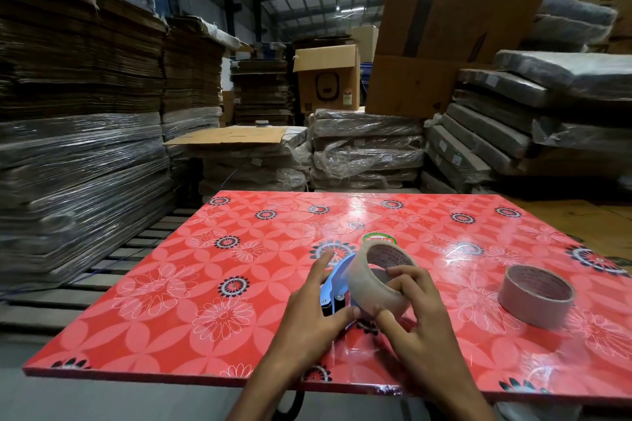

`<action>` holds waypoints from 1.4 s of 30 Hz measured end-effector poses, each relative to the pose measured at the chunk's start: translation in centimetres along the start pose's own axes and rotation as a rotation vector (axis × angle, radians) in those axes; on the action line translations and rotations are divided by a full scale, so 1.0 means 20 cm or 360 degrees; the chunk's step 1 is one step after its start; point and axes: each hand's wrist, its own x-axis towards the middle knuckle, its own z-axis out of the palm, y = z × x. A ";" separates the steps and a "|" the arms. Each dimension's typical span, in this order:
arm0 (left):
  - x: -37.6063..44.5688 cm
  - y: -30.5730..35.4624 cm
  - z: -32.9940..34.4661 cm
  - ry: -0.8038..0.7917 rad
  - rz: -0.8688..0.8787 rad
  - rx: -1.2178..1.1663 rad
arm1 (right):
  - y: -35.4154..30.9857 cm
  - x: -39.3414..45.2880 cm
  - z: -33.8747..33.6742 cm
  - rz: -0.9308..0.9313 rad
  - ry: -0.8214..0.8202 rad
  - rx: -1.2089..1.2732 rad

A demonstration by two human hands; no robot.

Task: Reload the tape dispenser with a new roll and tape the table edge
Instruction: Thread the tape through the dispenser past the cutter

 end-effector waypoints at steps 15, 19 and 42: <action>0.02 -0.01 -0.03 -0.0041 0.0087 0.0062 | -0.03 -0.01 0.01 -0.0042 0.0052 -0.0366; 0.02 -0.03 0.00 0.0028 0.0070 -0.0036 | -0.04 -0.02 0.02 -0.0053 0.0054 -0.0456; 0.00 -0.08 0.01 0.0120 0.0036 -0.0029 | -0.11 0.06 -0.09 -0.0210 -0.0279 -0.0744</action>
